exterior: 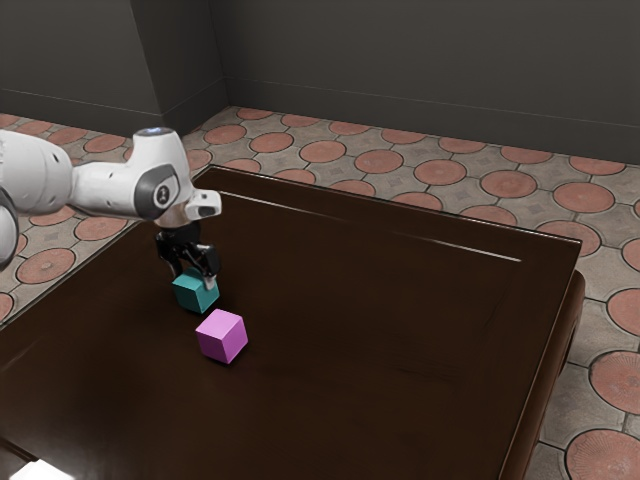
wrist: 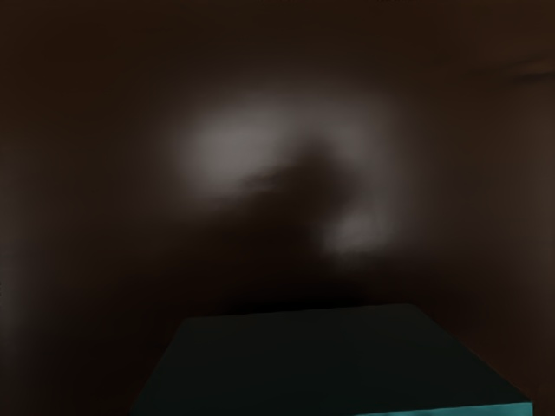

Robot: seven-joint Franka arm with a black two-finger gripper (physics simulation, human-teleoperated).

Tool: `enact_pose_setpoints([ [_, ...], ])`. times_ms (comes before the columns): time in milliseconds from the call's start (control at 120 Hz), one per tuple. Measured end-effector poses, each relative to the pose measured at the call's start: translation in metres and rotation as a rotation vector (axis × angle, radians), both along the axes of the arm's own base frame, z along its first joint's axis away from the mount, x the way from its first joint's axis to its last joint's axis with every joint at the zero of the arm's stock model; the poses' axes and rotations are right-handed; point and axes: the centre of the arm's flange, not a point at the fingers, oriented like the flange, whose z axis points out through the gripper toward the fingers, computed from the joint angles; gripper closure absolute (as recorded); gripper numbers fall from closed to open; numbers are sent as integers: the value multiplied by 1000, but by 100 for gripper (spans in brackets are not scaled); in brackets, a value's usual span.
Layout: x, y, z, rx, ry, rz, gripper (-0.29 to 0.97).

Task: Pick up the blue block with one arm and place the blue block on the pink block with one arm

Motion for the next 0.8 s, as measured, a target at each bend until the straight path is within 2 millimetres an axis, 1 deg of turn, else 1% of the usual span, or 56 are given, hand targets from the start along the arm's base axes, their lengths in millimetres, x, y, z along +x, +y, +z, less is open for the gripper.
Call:
enact_pose_setpoints([
  [117,-4,-3,-5,-1,8,-14,0],
  [325,-8,-6,-7,-2,12,-30,0],
  [542,-8,-5,-14,-6,14,-39,0],
  [700,-7,-4,-15,-6,12,-44,0],
  [742,-7,-5,-15,-7,10,-45,2],
  [800,-6,-5,-14,-7,6,-47,9],
])
